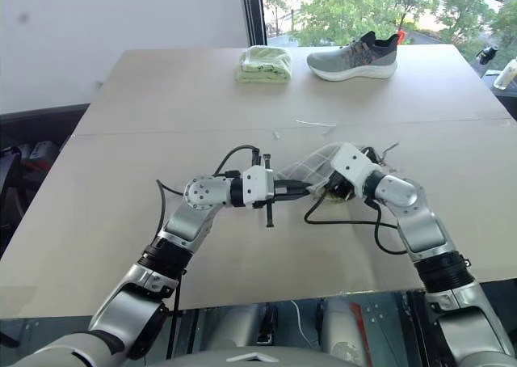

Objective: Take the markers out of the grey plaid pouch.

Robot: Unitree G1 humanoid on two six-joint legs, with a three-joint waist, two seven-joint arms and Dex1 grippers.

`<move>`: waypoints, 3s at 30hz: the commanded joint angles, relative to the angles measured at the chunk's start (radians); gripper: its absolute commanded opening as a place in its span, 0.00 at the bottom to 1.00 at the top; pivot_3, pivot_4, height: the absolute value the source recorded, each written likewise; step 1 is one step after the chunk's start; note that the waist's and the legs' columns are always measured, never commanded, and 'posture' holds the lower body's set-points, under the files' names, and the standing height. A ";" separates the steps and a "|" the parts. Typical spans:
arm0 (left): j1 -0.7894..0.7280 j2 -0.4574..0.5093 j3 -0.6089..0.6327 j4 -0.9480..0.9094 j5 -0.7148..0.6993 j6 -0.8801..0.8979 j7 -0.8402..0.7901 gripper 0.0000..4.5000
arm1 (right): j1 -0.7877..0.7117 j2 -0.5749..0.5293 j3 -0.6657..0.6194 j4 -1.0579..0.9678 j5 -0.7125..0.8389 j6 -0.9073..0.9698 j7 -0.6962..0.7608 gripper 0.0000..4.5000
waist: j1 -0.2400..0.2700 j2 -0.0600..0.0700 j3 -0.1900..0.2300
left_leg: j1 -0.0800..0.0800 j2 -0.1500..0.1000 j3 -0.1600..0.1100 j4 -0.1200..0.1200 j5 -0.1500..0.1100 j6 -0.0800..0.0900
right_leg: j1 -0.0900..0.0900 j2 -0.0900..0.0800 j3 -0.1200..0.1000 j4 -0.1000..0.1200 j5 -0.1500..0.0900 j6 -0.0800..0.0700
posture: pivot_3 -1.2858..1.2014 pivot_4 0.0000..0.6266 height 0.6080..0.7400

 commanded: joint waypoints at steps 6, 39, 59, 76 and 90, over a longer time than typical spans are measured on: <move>-0.027 0.005 0.041 0.022 0.001 -0.024 0.022 0.00 | 0.040 -0.040 -0.001 -0.057 0.000 0.001 0.082 0.03 | -0.001 0.000 0.000 | 0.001 0.000 0.000 0.000 0.000 0.000 | 0.000 0.000 0.000 0.000 0.000 0.000 | 0.52 0.24 1.00; -0.018 -0.001 0.113 -0.052 -0.172 0.270 -0.026 0.00 | 0.034 -0.212 -0.131 -0.289 0.190 0.301 0.160 0.41 | 0.000 0.000 0.000 | -0.002 0.000 -0.001 0.000 0.000 0.000 | -0.001 -0.002 -0.001 0.000 0.000 0.000 | 0.52 0.24 1.00; -0.013 -0.026 0.117 -0.119 -0.230 0.405 -0.065 0.00 | -0.219 -0.174 0.205 0.291 -0.174 -0.205 0.297 0.66 | -0.002 0.000 0.000 | -0.001 0.000 0.000 0.000 0.001 -0.001 | -0.001 0.000 0.000 0.000 0.000 0.000 | 0.52 0.24 1.00; 0.015 0.002 0.131 -0.078 -0.156 0.317 -0.023 0.00 | -0.148 -0.194 0.016 0.021 0.009 -0.084 0.375 0.07 | 0.000 0.000 0.000 | 0.002 0.000 -0.002 0.000 0.001 -0.003 | 0.002 -0.002 0.001 0.000 0.000 -0.001 | 0.52 0.24 1.00; -0.024 0.006 0.156 0.018 -0.131 0.254 0.000 0.00 | 0.023 -0.216 -0.255 -0.429 0.497 0.458 0.424 0.07 | 0.002 0.000 0.000 | -0.003 0.000 -0.004 -0.001 0.000 -0.001 | -0.002 -0.009 0.001 0.000 0.000 -0.001 | 0.52 0.24 1.00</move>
